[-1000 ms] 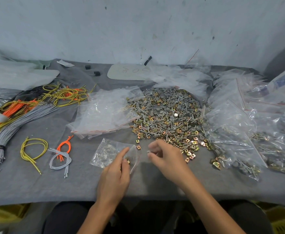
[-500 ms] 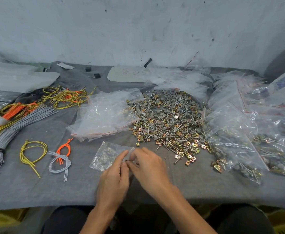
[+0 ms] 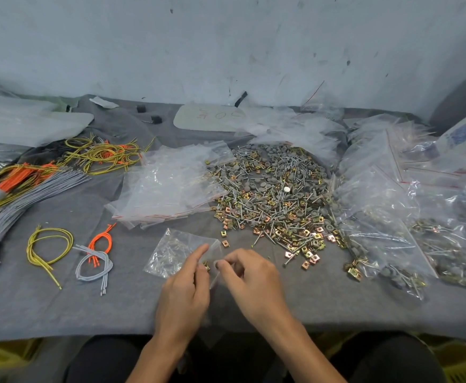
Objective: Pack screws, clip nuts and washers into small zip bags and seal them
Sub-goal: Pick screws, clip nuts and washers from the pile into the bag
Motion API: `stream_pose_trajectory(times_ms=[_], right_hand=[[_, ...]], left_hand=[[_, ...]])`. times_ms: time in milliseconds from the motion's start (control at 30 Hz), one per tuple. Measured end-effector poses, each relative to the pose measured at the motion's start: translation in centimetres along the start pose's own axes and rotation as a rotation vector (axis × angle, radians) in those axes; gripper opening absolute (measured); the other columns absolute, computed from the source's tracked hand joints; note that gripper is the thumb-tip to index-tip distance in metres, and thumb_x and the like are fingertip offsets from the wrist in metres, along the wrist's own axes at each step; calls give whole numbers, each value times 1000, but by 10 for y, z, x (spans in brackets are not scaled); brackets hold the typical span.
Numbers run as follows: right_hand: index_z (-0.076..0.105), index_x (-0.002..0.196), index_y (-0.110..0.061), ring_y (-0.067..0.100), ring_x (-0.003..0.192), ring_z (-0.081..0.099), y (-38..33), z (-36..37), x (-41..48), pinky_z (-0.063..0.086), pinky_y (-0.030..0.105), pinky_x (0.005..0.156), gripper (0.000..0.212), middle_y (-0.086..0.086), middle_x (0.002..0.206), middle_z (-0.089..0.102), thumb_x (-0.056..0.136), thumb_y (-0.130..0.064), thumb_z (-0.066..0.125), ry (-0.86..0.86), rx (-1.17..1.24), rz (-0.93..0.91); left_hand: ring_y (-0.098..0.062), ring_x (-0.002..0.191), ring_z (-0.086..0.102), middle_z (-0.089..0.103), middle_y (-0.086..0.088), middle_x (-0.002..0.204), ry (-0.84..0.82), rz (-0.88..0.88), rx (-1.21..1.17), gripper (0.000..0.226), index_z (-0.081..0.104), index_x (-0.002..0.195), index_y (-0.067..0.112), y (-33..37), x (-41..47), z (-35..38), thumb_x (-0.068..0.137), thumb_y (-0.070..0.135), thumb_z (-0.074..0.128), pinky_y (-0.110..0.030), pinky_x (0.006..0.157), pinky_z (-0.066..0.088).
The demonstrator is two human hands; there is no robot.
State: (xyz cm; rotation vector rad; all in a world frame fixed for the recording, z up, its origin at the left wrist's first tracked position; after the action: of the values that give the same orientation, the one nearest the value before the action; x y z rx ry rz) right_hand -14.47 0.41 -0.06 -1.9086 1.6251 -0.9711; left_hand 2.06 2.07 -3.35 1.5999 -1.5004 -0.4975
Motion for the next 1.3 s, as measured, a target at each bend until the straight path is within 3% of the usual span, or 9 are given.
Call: stream_pose_trajectory(times_ms=[200, 367, 500, 600, 733, 900, 1000, 1167, 1300], right_hand=[[65, 90, -27, 15, 84, 59, -19, 10, 11, 46, 35, 75, 26, -7, 88, 63, 98, -50, 56, -64, -222, -111], [46, 64, -24, 12, 55, 48, 7, -31, 38, 35, 33, 52, 45, -9, 62, 52, 102, -48, 49, 59, -285, -88], [65, 100, -24, 19, 88, 61, 58, -80, 84, 49, 35, 72, 11, -3, 98, 65, 100, -31, 57, 94, -395, 34], [66, 117, -23, 24, 108, 59, 92, -96, 109, 51, 40, 91, 20, -1, 117, 61, 101, -21, 55, -6, -514, 109], [67, 120, -21, 22, 99, 58, 111, -93, 120, 50, 39, 93, 24, 1, 118, 64, 103, -18, 50, -124, -594, 145], [66, 117, -18, 21, 106, 61, 100, -102, 117, 52, 42, 96, 21, 1, 117, 67, 101, -13, 55, -74, -551, 154], [68, 110, -23, 8, 95, 62, 73, -106, 101, 49, 23, 80, 12, -10, 107, 67, 100, -22, 62, -13, -283, 112], [73, 97, -24, -4, 71, 59, -2, -34, 39, 45, 19, 69, 5, -14, 80, 69, 93, -23, 71, -341, 200, -27], [68, 95, -26, 1, 77, 61, -29, 8, 4, 45, 18, 71, 5, -11, 82, 70, 91, -28, 70, -385, 139, -120]], left_hand=[[-17, 74, 65, 72, 7, 81, 4, 4, 11, 43, 45, 132, 57, 1, 0, -1, 92, 51, 31, -38, 68, 52], [-22, 74, 64, 69, 3, 80, 15, -3, 13, 44, 45, 132, 57, 3, -1, -2, 90, 54, 30, -41, 68, 52], [-14, 62, 57, 58, 8, 63, 15, 2, 18, 40, 47, 132, 54, 3, 0, -1, 95, 44, 39, -40, 60, 49], [-12, 60, 55, 57, 10, 61, 21, -2, 23, 39, 48, 132, 54, 0, 0, -1, 98, 35, 44, -39, 59, 48], [-12, 61, 54, 56, 10, 62, 10, -10, 9, 43, 46, 132, 56, -2, 0, 0, 91, 50, 33, -37, 59, 47], [-23, 68, 60, 54, 8, 67, -7, -15, 28, 45, 45, 133, 55, -2, -1, 1, 91, 52, 30, -39, 63, 50], [-23, 69, 60, 54, 8, 68, -4, -20, 33, 45, 45, 133, 56, -1, -1, 0, 91, 53, 29, -38, 64, 49], [-23, 72, 62, 63, 5, 75, -8, -10, 37, 45, 45, 133, 57, 0, -1, 1, 91, 54, 29, -39, 67, 51], [-20, 73, 63, 66, 8, 75, -2, -23, 22, 45, 45, 132, 60, -1, 0, -2, 90, 55, 30, -39, 68, 52]])
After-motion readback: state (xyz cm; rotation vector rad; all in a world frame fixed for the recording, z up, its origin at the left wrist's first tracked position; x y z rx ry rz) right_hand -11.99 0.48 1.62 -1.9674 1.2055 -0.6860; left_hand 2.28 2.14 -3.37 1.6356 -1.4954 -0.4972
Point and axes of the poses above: each hand's wrist, its own x-axis towards the middle knuckle, its own z-axis out of the palm, y = z × x, the point moved 10 cm from there along x, towards the middle knuckle
